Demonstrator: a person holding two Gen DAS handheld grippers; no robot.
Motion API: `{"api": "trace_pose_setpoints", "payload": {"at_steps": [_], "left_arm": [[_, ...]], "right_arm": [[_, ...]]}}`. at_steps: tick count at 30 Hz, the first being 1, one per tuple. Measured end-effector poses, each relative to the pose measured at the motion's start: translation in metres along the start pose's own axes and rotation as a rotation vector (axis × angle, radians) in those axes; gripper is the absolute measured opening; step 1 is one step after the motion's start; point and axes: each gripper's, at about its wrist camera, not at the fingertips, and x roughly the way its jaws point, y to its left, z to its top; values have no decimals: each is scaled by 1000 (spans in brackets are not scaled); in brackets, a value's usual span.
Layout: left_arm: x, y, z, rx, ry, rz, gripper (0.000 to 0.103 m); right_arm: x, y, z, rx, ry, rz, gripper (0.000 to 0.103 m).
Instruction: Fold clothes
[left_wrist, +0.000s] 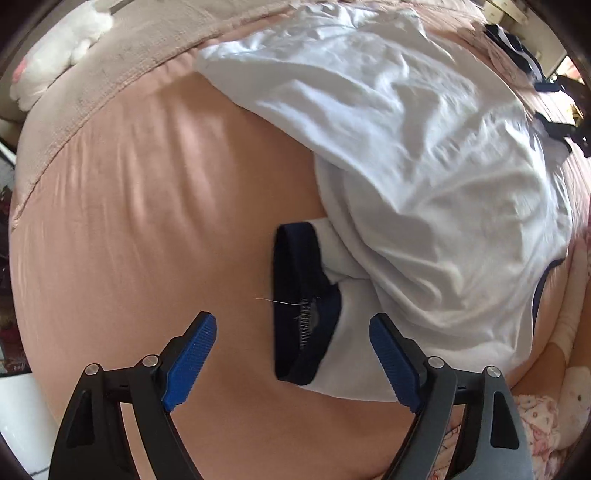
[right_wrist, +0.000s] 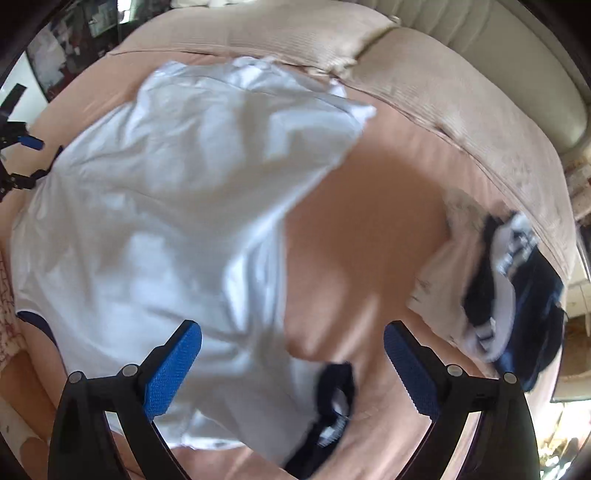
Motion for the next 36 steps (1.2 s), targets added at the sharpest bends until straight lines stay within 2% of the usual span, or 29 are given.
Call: {"api": "trace_pose_setpoints", "payload": {"at_steps": [2, 4, 6, 7, 10, 12, 14, 17, 19, 22, 24, 26, 29, 30, 31, 33, 34, 36], "left_arm": [[11, 7, -3, 12, 58, 73, 86], [19, 18, -8, 5, 110, 145, 86], [14, 49, -16, -81, 119, 187, 86], [8, 59, -15, -112, 81, 154, 83], [-10, 85, -12, -188, -31, 45, 83], [-12, 82, 5, -165, -89, -60, 80], [-3, 79, 26, -152, -87, -60, 58], [-3, 82, 59, -167, -160, -72, 54], [-9, 92, 84, -211, -237, -131, 54], [-29, 100, 104, -353, -308, -188, 55], [-41, 81, 122, -408, -320, -109, 54], [-55, 66, 106, -386, -374, -44, 54], [-45, 56, 144, -279, -434, 36, 54], [-42, 57, 152, -258, -432, 21, 54], [-39, 56, 158, -231, -423, -4, 54], [-25, 51, 174, -162, -397, -52, 54], [-20, 48, 180, -129, -385, -60, 54], [-25, 44, 181, -95, -374, -38, 54]], "right_arm": [[19, 24, 6, -58, 39, -50, 98], [41, 26, -3, -95, 117, -192, 98], [36, 14, -15, -31, 117, -201, 100], [31, 8, -20, 13, 111, -192, 100], [14, -7, -32, 132, 67, -152, 100], [4, 2, -22, 147, 7, -80, 100], [3, 17, -6, 139, -21, -16, 100], [2, 26, 4, 171, -64, -20, 100], [-14, 31, 10, 215, -126, -26, 100], [7, -15, 61, 273, -196, -40, 101], [30, -51, 100, 303, -214, -64, 101], [51, -78, 137, 304, -239, -92, 101], [77, -87, 182, 189, -294, -169, 101], [90, -87, 195, 142, -295, -199, 94], [105, -88, 207, 106, -281, -189, 59], [133, -82, 224, 50, -202, -141, 14], [143, -77, 228, 23, -176, -127, 14], [148, -71, 232, -5, -179, -131, 17]]}}
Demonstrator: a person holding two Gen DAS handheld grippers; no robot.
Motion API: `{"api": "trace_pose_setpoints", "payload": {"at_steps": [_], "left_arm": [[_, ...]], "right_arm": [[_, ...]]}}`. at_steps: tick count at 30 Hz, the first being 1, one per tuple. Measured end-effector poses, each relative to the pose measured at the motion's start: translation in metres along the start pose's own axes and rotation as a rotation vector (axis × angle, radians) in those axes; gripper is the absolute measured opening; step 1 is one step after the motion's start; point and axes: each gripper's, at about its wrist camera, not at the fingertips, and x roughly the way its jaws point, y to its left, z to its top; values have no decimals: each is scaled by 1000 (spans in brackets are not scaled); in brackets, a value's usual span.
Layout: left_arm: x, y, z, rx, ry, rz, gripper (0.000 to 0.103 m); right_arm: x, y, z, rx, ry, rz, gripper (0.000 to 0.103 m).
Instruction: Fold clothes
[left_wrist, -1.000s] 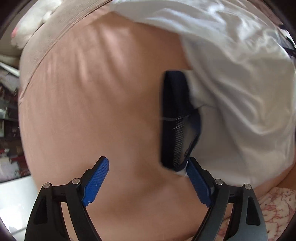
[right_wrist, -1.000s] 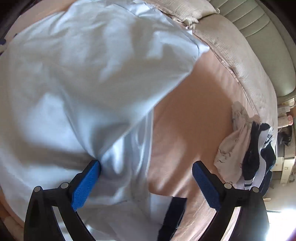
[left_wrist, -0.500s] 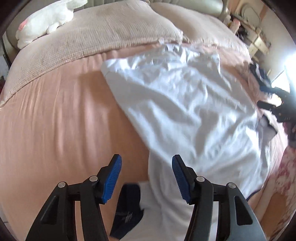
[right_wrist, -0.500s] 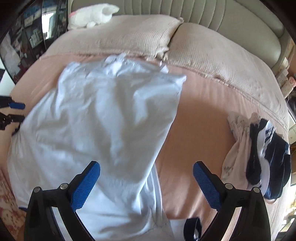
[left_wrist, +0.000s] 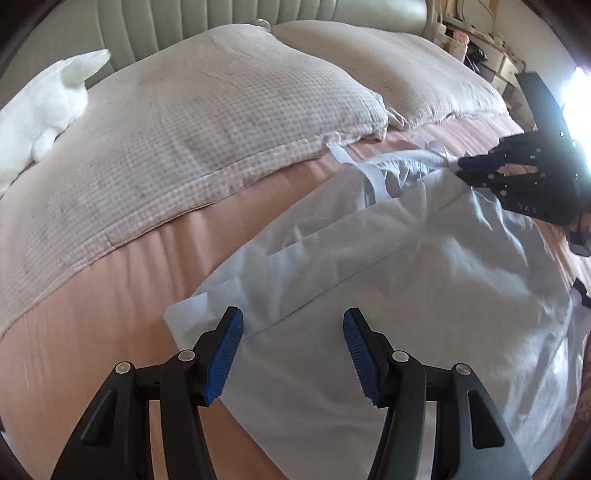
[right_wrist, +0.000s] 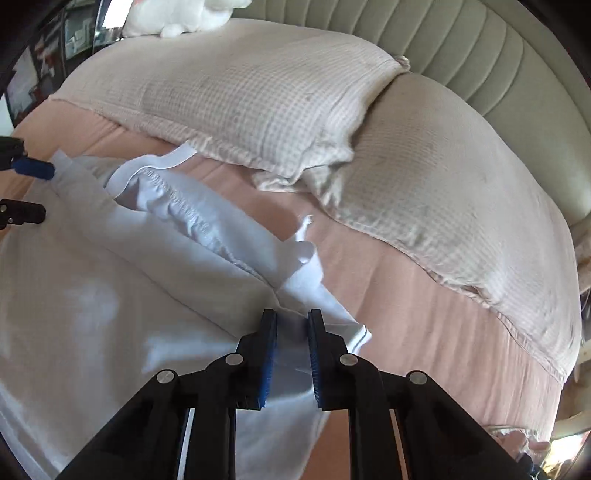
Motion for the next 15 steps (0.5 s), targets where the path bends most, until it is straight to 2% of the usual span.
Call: {"api": "trace_pose_setpoints", "payload": {"at_steps": [2, 3, 4, 5, 6, 7, 8, 9, 10, 15], "left_arm": [[-7, -1, 0, 16, -8, -8, 54], [-4, -3, 0, 37, -6, 3, 54], [1, -6, 0, 58, 2, 18, 54], [5, -10, 0, 72, 6, 28, 46], [5, -13, 0, 68, -12, 20, 38], [4, -16, 0, 61, -27, 19, 17], [2, -19, 1, 49, -36, 35, 10], [0, -21, 1, 37, -43, 49, 9], [-3, -22, 1, 22, -54, 47, 7], [-25, -13, 4, -27, -111, 12, 7]], "right_arm": [[-4, -6, 1, 34, -26, 32, 22], [-4, -10, 2, 46, -25, 46, 38], [-2, -13, 2, 50, -17, 50, 64], [-1, -13, 1, 48, -16, 57, 67], [-3, -12, 0, 41, -20, 66, 62], [-4, -11, 0, 35, -25, 75, 42], [-5, -9, -1, 29, -29, 84, 30], [-6, -8, -2, 22, -34, 93, 15], [-7, -7, -3, 16, -38, 102, 6], [-21, -13, -2, 29, -59, 133, 5]]}}
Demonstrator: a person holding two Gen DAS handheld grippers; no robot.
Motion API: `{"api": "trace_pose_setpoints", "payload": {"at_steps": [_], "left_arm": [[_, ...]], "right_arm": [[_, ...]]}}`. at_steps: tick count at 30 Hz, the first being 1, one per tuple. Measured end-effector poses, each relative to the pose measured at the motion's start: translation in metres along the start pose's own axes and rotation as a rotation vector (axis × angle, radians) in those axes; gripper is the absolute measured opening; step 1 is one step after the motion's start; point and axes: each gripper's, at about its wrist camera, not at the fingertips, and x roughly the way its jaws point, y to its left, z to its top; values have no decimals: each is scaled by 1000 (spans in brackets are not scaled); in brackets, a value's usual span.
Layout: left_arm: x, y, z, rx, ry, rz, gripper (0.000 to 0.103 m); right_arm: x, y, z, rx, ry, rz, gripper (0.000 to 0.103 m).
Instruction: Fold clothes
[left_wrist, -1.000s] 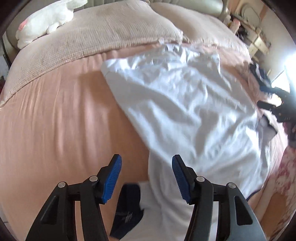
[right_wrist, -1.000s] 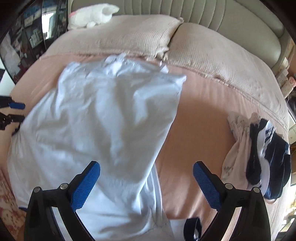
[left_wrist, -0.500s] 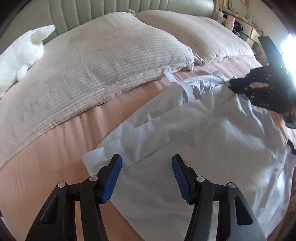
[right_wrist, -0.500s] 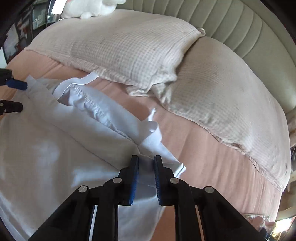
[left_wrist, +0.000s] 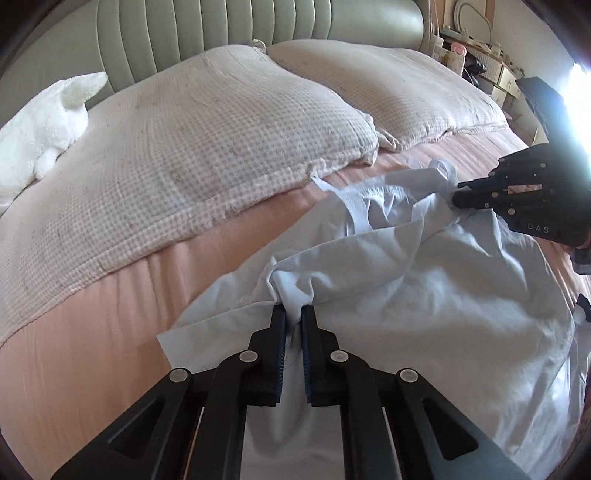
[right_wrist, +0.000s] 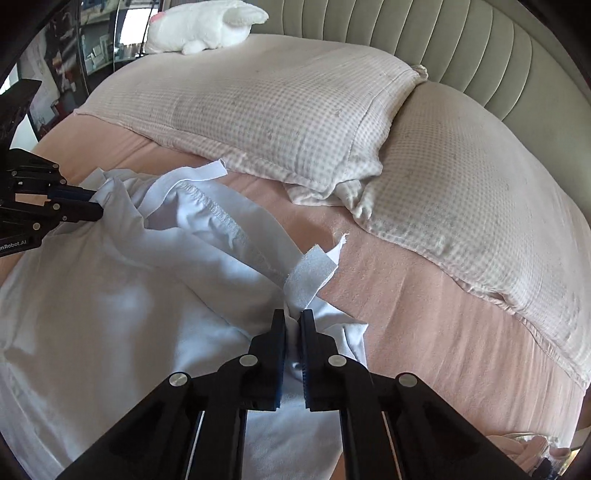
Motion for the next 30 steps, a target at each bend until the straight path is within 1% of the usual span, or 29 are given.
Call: {"api": "trace_pose_setpoints", "payload": {"at_steps": [1, 3, 6, 8, 10, 12, 13, 14, 15, 16, 17, 18, 19, 20, 21, 22, 23, 24, 25, 26, 28, 30], "left_arm": [[-4, 3, 2, 3, -7, -18, 7], [-9, 6, 7, 19, -15, -25, 7], [-4, 9, 15, 17, -6, -33, 7], [0, 10, 21, 7, -4, -35, 7], [8, 11, 28, -26, -31, -34, 7], [19, 11, 35, -49, -37, -10, 7], [25, 10, 37, -49, -19, -4, 7], [33, 7, 37, -33, 27, 6, 9], [42, 6, 34, -20, 90, 2, 9], [46, 7, 29, -37, 139, -26, 9], [43, 10, 24, -72, 153, -57, 11], [37, 14, 19, -102, 147, -70, 13], [29, 18, 15, -126, 135, -70, 17], [21, 22, 11, -145, 119, -57, 25], [13, 24, 8, -152, 97, -11, 32], [6, 24, 5, -151, 75, 56, 50], [1, 24, 2, -146, 55, 100, 61], [-2, 23, -1, -142, 39, 98, 61], [-3, 22, -4, -139, 28, 90, 61], [-1, 21, -6, -135, 26, 70, 61], [6, 18, -7, -116, 34, 65, 61], [14, 17, -4, -105, 51, 53, 61]], "right_arm": [[-5, -4, 2, 2, -15, 3, 5], [-17, -8, 6, 1, -50, -36, 5], [-18, -18, 13, 8, -47, -56, 5], [-14, -22, 18, 15, -67, -105, 5], [-12, -28, 24, 45, -113, -164, 5], [-2, -36, 31, 73, -109, -192, 4], [6, -39, 34, 88, -84, -174, 4], [14, -42, 37, 108, -49, -121, 4], [16, -44, 36, 132, -28, -57, 5], [15, -46, 34, 155, -14, 7, 5], [13, -46, 31, 160, 1, 46, 6], [13, -43, 27, 130, 10, 35, 14], [13, -38, 22, 83, 15, 1, 38], [14, -33, 18, 36, 20, -33, 54], [17, -28, 14, 0, 20, -44, 76], [20, -24, 11, -29, 17, -38, 75], [24, -19, 8, -58, 14, -32, 70], [25, -16, 7, -71, 7, -33, 50], [23, -13, 9, -72, -3, -40, 14], [21, -11, 10, -74, -14, -47, 4], [18, -5, 13, -77, -35, -61, 3], [10, -4, 17, -77, -56, -50, 3]]}}
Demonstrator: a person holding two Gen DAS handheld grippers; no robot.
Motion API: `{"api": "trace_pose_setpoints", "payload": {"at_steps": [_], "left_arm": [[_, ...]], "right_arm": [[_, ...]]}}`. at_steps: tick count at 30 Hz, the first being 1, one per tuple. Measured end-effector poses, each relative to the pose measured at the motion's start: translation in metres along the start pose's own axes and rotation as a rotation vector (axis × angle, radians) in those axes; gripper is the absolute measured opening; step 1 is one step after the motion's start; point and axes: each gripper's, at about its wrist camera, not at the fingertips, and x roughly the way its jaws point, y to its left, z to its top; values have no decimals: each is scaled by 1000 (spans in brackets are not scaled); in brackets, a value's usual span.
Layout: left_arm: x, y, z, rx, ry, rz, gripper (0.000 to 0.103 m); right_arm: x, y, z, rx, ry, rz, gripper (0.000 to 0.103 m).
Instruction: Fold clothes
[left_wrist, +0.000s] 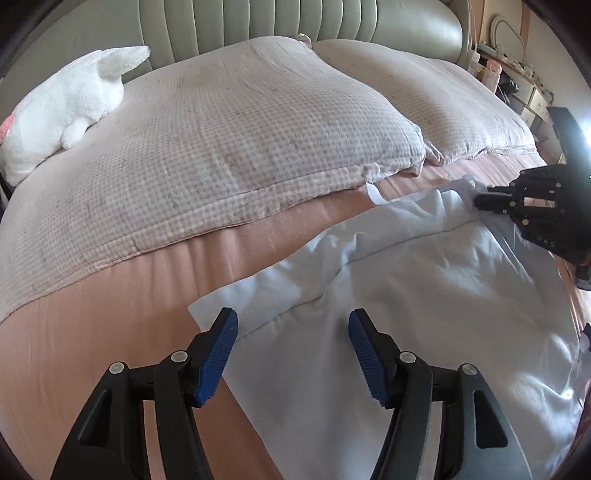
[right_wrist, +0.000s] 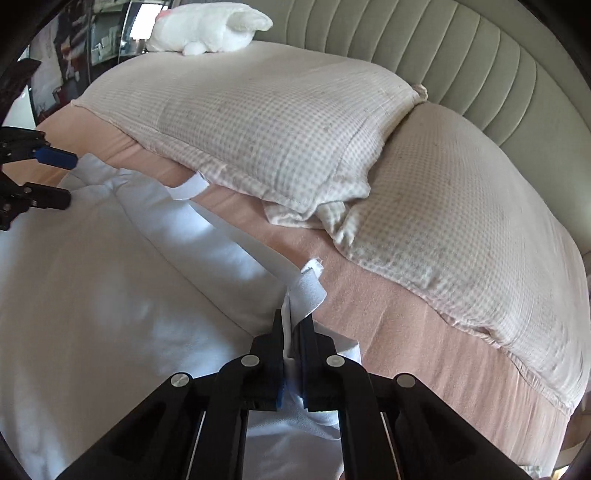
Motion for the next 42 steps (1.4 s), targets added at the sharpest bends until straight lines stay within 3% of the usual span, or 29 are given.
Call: {"api": "trace_pose_setpoints", "payload": {"at_steps": [3, 6, 7, 10, 12, 14, 15, 16, 18, 19, 21, 22, 23, 25, 28, 30, 32, 36, 39, 41, 42], "left_arm": [[8, -8, 5, 40, -9, -2, 61], [25, -13, 14, 86, -12, 156, 62], [32, -10, 17, 74, -5, 171, 63], [25, 5, 26, -58, -20, 80, 62], [-5, 12, 26, -124, -104, -39, 63], [-26, 13, 22, -118, -117, -98, 65], [-33, 13, 18, -89, -93, -82, 65], [-35, 12, 12, -36, -45, -14, 65], [-34, 19, -3, 23, 18, 152, 65], [-30, 33, -9, -28, 35, 195, 65], [-20, 75, -21, -256, 83, 132, 62], [-11, 92, -29, -376, 111, 28, 52], [-5, 100, -33, -433, 128, -54, 49], [-2, 99, -32, -433, 117, -106, 49], [0, 97, -26, -442, 102, -199, 49], [9, 84, -18, -383, 129, -187, 46], [19, 69, -13, -317, 161, -157, 9], [20, 37, -3, -97, 148, 5, 4], [23, 27, 4, 61, 170, 144, 4], [26, 28, 8, 116, 191, 157, 5], [27, 30, 9, 137, 200, 154, 8]], "right_arm": [[-11, -14, 11, 35, -24, 6, 3], [1, -25, 19, 25, -12, -44, 3], [11, -24, 19, 0, 5, -57, 3], [35, -24, 13, -31, 48, -62, 4], [24, -41, 13, 131, 3, 17, 8], [5, -69, 7, 348, -51, 129, 15], [-8, -79, 4, 420, -75, 138, 27], [-22, -83, 1, 458, -99, 119, 35], [-50, -73, -4, 447, -119, 118, 40], [-61, -61, -6, 422, -103, 150, 40], [-73, -24, -19, 371, -30, 254, 40], [-76, -4, -28, 357, 4, 301, 40], [-81, 18, -39, 355, 38, 347, 40], [-84, 58, -68, 381, 116, 420, 40], [-76, 88, -91, 362, 181, 417, 40], [-76, 96, -90, 313, 169, 372, 40], [-81, 95, -81, 293, 131, 325, 40], [-86, 66, -70, 421, 34, 234, 42], [-72, 52, -74, 442, 59, 105, 56], [-60, 49, -83, 423, 99, 120, 56], [-60, 50, -87, 392, 78, 118, 59]]}}
